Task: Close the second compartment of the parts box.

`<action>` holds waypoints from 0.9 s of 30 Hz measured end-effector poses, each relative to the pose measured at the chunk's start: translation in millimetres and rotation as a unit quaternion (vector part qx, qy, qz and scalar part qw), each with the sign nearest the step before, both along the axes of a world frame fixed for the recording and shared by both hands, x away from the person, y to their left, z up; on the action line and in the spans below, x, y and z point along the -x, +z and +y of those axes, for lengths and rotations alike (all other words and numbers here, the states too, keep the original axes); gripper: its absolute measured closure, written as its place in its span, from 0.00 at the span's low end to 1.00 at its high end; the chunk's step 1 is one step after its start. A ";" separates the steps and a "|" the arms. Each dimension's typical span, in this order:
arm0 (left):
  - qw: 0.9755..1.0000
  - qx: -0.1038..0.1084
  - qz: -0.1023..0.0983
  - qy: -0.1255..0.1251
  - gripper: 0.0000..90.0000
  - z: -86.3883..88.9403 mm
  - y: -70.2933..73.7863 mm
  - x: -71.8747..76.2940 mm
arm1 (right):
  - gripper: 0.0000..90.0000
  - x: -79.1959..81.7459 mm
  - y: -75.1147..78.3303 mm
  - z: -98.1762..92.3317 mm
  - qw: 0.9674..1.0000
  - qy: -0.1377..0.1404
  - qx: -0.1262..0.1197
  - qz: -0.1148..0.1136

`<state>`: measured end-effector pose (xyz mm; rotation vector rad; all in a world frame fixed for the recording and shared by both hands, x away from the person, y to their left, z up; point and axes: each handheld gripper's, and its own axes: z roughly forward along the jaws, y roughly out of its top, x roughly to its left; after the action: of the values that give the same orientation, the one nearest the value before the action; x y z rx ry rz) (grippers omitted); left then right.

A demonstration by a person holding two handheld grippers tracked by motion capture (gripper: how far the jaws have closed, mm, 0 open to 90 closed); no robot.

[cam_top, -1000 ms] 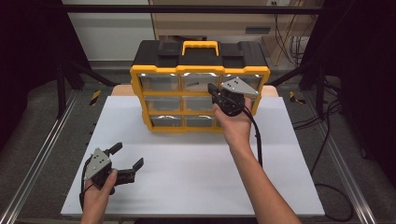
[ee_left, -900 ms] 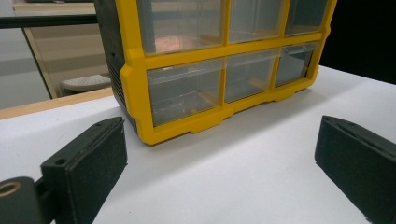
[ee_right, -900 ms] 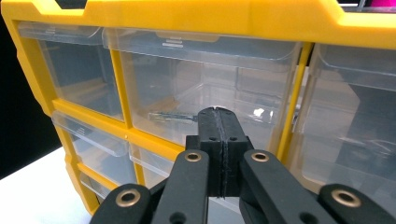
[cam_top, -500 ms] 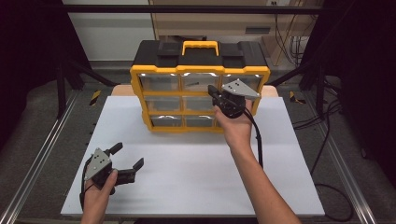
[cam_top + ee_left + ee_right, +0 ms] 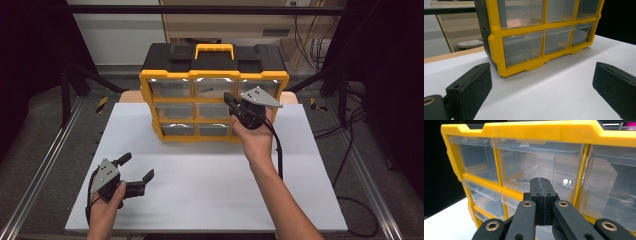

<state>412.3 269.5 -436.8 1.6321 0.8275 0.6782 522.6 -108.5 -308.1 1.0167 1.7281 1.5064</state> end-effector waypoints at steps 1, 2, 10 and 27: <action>1.000 0.000 0.000 0.000 0.03 0.0 -0.1 0.0 | 1.00 0.9 0.0 -0.6 1.000 0.001 0.001 -0.001; 1.000 0.000 0.000 0.000 0.03 0.1 -0.1 0.1 | 1.00 2.0 0.1 -1.1 1.000 0.002 0.000 -0.001; 1.000 0.002 0.000 0.001 0.03 1.0 0.2 0.7 | 0.99 8.0 0.8 -9.0 1.000 0.001 -0.002 -0.003; 1.000 0.001 0.002 0.003 0.03 1.3 -0.3 0.5 | 0.54 25.6 6.9 -26.8 0.999 0.027 0.010 -0.013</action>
<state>411.8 270.8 -437.1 1.6311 0.8354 0.6777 497.0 -135.3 -301.3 0.9428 1.7611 1.5271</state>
